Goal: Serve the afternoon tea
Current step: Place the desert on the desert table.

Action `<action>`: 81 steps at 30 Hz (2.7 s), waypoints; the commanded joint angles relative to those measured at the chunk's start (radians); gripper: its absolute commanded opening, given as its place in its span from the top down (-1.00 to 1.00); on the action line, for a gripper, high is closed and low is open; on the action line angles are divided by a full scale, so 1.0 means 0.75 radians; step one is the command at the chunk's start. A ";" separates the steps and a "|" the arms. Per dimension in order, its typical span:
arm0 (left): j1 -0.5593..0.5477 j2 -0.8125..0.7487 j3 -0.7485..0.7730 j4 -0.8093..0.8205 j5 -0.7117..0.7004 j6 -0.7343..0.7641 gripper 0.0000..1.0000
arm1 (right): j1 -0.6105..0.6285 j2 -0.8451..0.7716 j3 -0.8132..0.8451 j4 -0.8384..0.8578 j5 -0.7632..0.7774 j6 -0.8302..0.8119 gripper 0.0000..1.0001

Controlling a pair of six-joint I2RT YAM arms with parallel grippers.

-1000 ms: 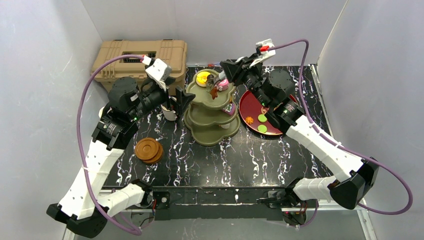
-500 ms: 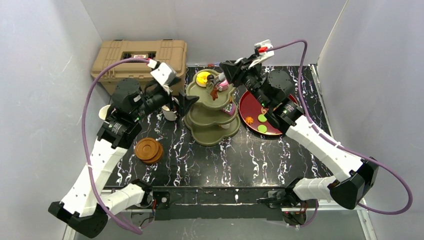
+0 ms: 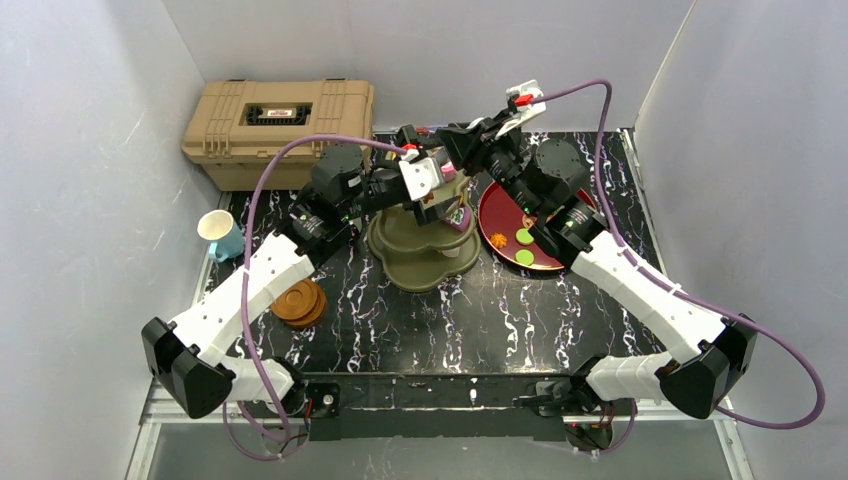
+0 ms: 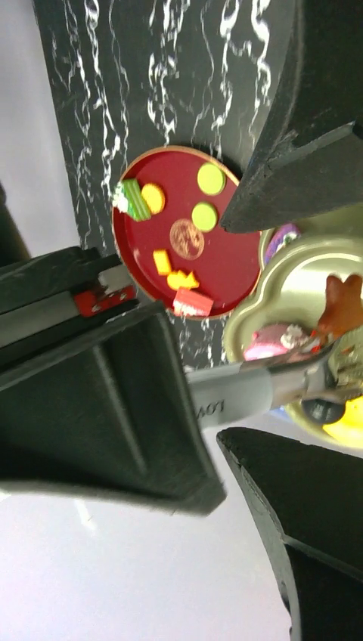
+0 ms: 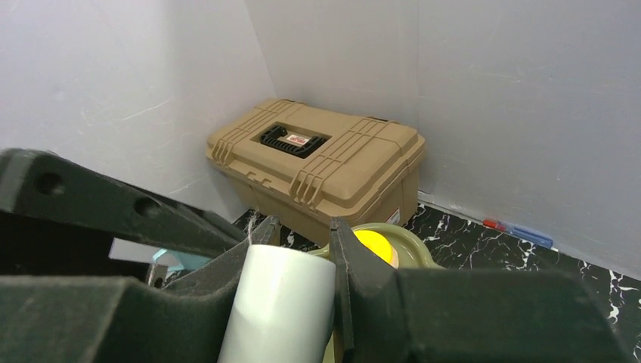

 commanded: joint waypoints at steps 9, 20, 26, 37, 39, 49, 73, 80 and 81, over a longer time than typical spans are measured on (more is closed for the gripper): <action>-0.017 0.006 0.020 0.268 -0.063 0.194 -0.59 | 0.002 -0.089 -0.029 0.120 0.003 -0.017 0.51; -0.017 -0.001 -0.030 0.250 -0.139 0.167 -0.11 | 0.002 -0.130 -0.080 0.166 0.034 -0.043 0.50; -0.020 -0.001 0.000 0.106 -0.116 0.045 -0.22 | 0.002 -0.135 -0.093 0.210 0.021 -0.035 0.49; -0.028 0.035 0.039 0.108 -0.131 0.082 0.39 | 0.002 -0.138 -0.123 0.259 -0.018 -0.009 0.47; -0.032 0.043 0.043 0.111 -0.120 0.102 0.39 | 0.002 -0.141 -0.132 0.271 -0.018 -0.003 0.47; -0.038 0.052 0.053 0.112 -0.158 0.110 0.58 | 0.002 -0.149 -0.140 0.284 -0.020 -0.008 0.43; -0.044 0.023 0.093 0.110 -0.137 0.066 0.60 | 0.002 -0.185 -0.121 0.198 0.019 -0.048 0.82; -0.055 -0.021 0.105 0.089 -0.133 0.024 -0.61 | 0.002 -0.206 -0.029 0.131 0.051 -0.094 0.90; -0.054 -0.026 0.115 0.069 -0.133 0.012 -0.69 | 0.002 -0.213 -0.019 0.108 0.067 -0.111 0.93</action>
